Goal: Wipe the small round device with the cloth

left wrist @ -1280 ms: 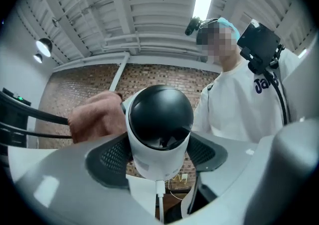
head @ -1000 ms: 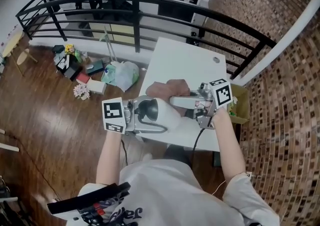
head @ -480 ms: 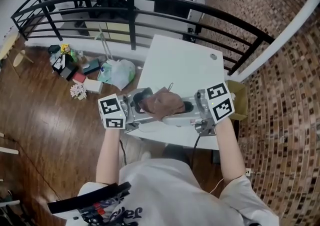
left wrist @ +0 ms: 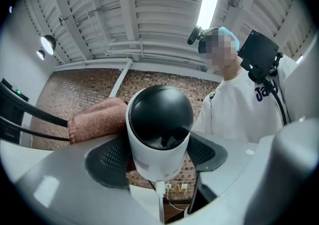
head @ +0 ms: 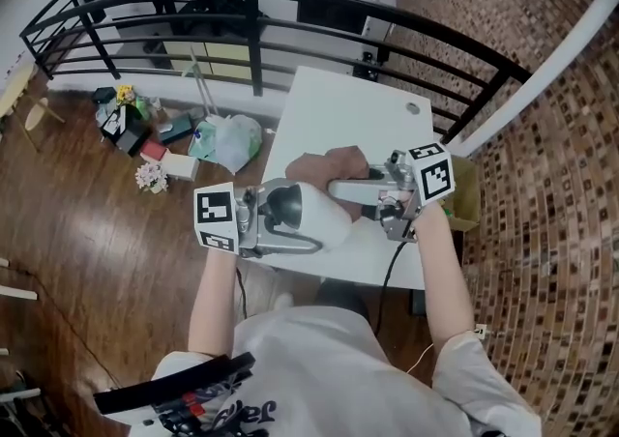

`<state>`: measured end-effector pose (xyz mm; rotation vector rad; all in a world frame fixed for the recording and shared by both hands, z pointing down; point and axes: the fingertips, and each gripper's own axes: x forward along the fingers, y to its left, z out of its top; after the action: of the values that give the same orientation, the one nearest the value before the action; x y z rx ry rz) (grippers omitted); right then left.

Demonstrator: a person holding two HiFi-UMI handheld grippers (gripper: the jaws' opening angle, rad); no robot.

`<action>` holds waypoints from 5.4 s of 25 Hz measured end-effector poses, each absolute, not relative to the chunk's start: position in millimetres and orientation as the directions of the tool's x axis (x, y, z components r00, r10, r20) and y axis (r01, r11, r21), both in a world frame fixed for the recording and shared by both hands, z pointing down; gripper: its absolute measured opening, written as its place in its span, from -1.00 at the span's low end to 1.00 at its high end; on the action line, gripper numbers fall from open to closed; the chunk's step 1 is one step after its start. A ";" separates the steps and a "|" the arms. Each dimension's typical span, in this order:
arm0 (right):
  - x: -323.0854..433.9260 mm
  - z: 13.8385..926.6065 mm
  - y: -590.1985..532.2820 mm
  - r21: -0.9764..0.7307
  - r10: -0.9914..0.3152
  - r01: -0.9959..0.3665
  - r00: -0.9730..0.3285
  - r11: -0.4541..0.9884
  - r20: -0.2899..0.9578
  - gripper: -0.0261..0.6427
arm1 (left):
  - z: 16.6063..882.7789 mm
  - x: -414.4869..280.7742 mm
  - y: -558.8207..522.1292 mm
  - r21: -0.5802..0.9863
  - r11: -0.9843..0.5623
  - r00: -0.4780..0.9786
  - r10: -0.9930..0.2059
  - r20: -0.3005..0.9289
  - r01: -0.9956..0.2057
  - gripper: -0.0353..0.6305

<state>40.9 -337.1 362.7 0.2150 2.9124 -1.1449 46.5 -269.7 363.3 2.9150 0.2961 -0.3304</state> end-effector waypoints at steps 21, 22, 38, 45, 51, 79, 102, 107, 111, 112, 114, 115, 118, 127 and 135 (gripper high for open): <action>51.9 354.6 -361.0 -0.671 0.041 0.108 -0.992 0.734 -0.115 -0.85 | 368.4 6.9 -280.9 0.214 -0.965 0.948 0.080 -0.307 0.151 0.24; 46.8 360.9 -359.5 -0.688 0.054 0.123 -0.991 0.715 -0.121 -0.85 | 365.2 5.5 -274.2 0.200 -0.963 0.940 0.107 -0.322 0.179 0.24; 3.4 360.0 -278.8 -0.616 0.227 0.168 -0.974 0.769 0.018 -0.85 | 382.0 9.8 -328.0 0.318 -0.946 0.941 -0.160 -0.299 -0.060 0.24; 39.6 335.7 -306.8 -0.596 0.099 0.139 -0.990 0.791 -0.099 -0.85 | 370.1 2.7 -300.0 0.251 -0.966 0.941 -0.033 -0.336 0.056 0.24; 35.6 366.4 -331.0 -0.688 0.072 0.110 -0.994 0.718 -0.084 -0.86 | 340.6 5.5 -253.0 0.122 -0.950 0.877 0.209 -0.434 0.286 0.24; 49.8 337.8 -362.7 -0.660 -0.140 0.015 -0.974 0.751 -0.181 -0.85 | 332.6 -20.5 -302.6 0.258 -0.948 0.820 0.007 -0.572 0.188 0.24; -4.6 376.3 -267.5 -0.313 -0.048 -0.090 -0.989 0.946 0.141 -0.85 | 325.6 -16.9 -349.2 0.440 -0.893 0.762 -0.218 -0.610 0.097 0.24; -2.9 408.9 -279.8 -0.331 -0.093 -0.167 -0.969 0.929 0.228 -0.85 | 311.3 -17.3 -331.8 0.425 -0.880 0.740 -0.139 -0.659 0.213 0.24; 6.7 403.9 -294.4 -0.377 -0.117 -0.172 -0.979 0.910 0.165 -0.85 | 302.7 -25.4 -326.9 0.406 -0.877 0.721 -0.106 -0.684 0.256 0.24; 14.1 403.4 -302.4 -0.394 -0.145 -0.192 -0.978 0.899 0.147 -0.85 | 301.2 -28.0 -325.1 0.404 -0.873 0.712 -0.099 -0.695 0.273 0.24; 30.4 401.6 -320.9 -0.427 -0.216 -0.245 -0.969 0.870 0.116 -0.85 | 299.7 -29.8 -318.4 0.399 -0.866 0.704 -0.080 -0.705 0.301 0.24; 36.4 398.1 -328.2 -0.440 -0.245 -0.262 -0.965 0.859 0.096 -0.85 | 300.6 -27.9 -315.0 0.400 -0.864 0.710 -0.073 -0.700 0.306 0.24; 40.5 371.2 -337.4 -0.466 -0.294 -0.255 -0.956 0.847 -0.012 -0.85 | 310.3 -16.9 -308.6 0.422 -0.854 0.742 -0.066 -0.667 0.303 0.24; 45.6 293.1 -329.1 -0.408 -0.334 -0.212 -0.907 0.888 -0.257 -0.86 | 336.4 -7.4 -334.0 0.544 -0.786 0.732 -0.181 -0.657 0.294 0.24; 15.7 313.9 -289.3 -0.343 -0.155 -0.079 -0.967 0.936 -0.200 -0.86 | 320.7 -18.3 -353.1 0.581 -0.683 0.604 -0.252 -0.756 0.443 0.24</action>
<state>15.7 -289.3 313.9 -0.1754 2.8678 -0.4952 -18.3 -353.1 320.7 2.0407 0.1506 -1.1185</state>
